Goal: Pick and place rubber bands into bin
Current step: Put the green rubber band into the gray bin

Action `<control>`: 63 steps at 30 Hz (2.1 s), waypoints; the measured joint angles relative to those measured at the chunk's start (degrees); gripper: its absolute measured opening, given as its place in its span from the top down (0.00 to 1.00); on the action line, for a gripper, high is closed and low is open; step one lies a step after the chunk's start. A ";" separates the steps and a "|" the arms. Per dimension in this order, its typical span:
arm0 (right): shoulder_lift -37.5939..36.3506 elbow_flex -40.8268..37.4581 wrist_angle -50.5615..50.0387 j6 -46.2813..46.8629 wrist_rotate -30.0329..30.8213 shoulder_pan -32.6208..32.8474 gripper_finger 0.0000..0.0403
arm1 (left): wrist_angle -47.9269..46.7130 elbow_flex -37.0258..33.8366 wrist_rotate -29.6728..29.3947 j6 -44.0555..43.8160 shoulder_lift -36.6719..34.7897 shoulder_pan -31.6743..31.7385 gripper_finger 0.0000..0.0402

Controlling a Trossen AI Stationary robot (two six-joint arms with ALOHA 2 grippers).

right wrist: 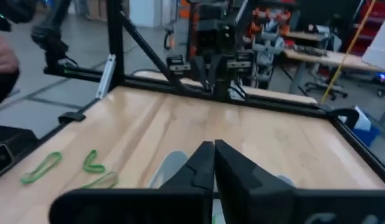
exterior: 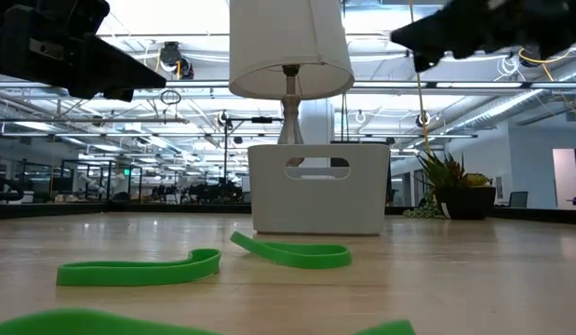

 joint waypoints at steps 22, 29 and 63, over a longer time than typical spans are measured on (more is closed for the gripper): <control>-25.05 -19.86 8.59 -0.31 -0.18 1.68 1.00 | -2.76 0.02 -0.02 -1.09 -0.02 0.00 0.92; -25.61 -22.09 10.15 -3.10 4.37 7.27 1.00 | -4.22 0.04 -0.02 -2.60 0.04 0.00 0.92; -25.61 -23.73 15.13 -8.07 -3.30 7.86 1.00 | -36.02 50.86 3.23 -9.54 52.83 -9.57 0.85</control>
